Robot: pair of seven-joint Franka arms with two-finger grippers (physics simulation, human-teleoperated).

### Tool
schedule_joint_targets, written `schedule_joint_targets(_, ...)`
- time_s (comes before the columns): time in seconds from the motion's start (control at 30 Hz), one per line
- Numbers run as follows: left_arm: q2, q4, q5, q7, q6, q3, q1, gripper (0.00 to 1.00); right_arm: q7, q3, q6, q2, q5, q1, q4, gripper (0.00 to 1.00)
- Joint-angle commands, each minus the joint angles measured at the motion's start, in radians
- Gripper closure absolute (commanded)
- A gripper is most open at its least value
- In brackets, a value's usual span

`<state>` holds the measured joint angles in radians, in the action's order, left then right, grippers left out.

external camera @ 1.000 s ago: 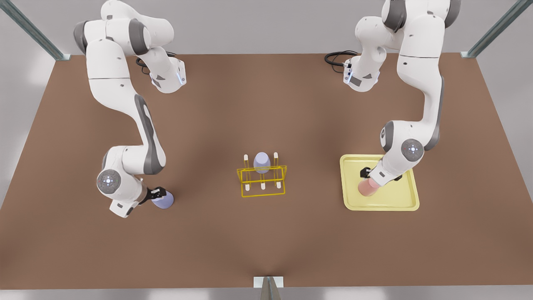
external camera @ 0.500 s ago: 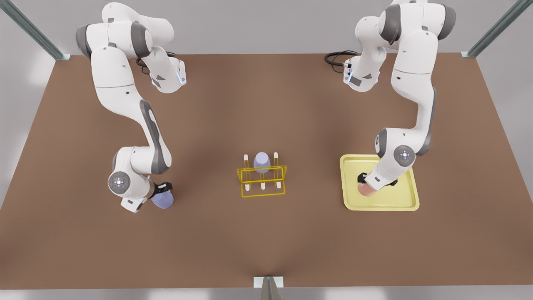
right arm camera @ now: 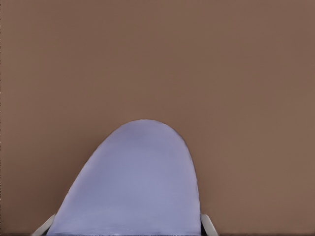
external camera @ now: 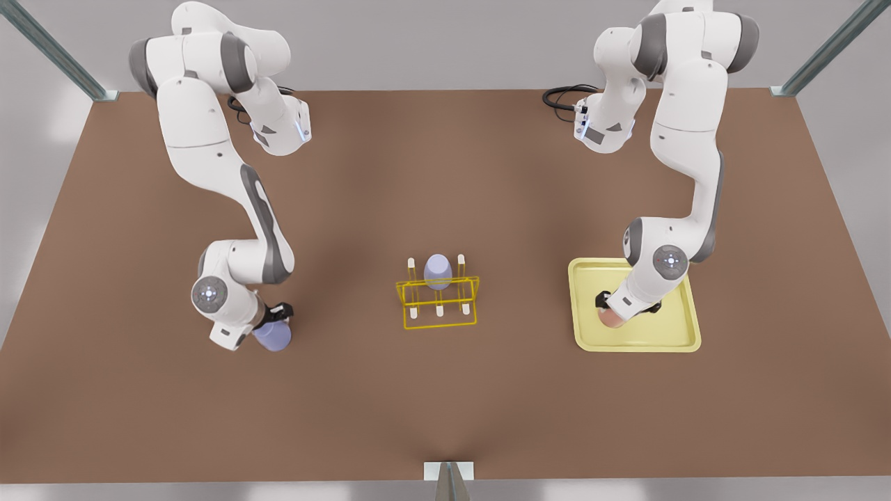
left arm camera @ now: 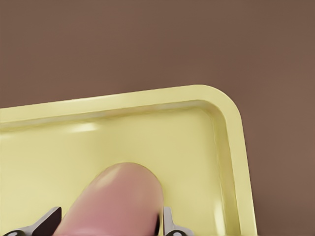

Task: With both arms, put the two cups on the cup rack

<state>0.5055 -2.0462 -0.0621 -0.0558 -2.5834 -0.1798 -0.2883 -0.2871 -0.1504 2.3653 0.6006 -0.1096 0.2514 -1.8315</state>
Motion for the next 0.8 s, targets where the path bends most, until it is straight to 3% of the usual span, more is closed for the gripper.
schedule_joint_targets(0.0,0.007,-0.003,-0.007,0.005,-0.001,0.0,0.003,0.0,-0.02,0.0,0.014,-0.005,-0.001,0.002,-0.006,0.0)
schedule_joint_targets(0.13,0.01,-0.002,-0.007,0.005,-0.001,0.0,0.003,0.0,-0.027,0.0,0.014,-0.004,0.001,0.002,-0.003,0.0)
schedule_joint_targets(0.2,0.016,-0.002,-0.007,0.005,-0.001,0.0,0.003,0.13,-0.027,0.0,0.015,0.001,0.001,0.002,0.009,0.0)
schedule_joint_targets(0.23,0.016,-0.002,-0.007,0.005,-0.001,0.0,0.003,0.15,-0.026,0.0,0.02,0.004,-0.001,0.003,0.012,0.0)
schedule_joint_targets(0.77,-0.007,0.003,-0.007,0.008,0.0,0.006,0.003,0.16,-0.026,0.0,0.035,0.056,-0.001,0.006,0.084,0.0)
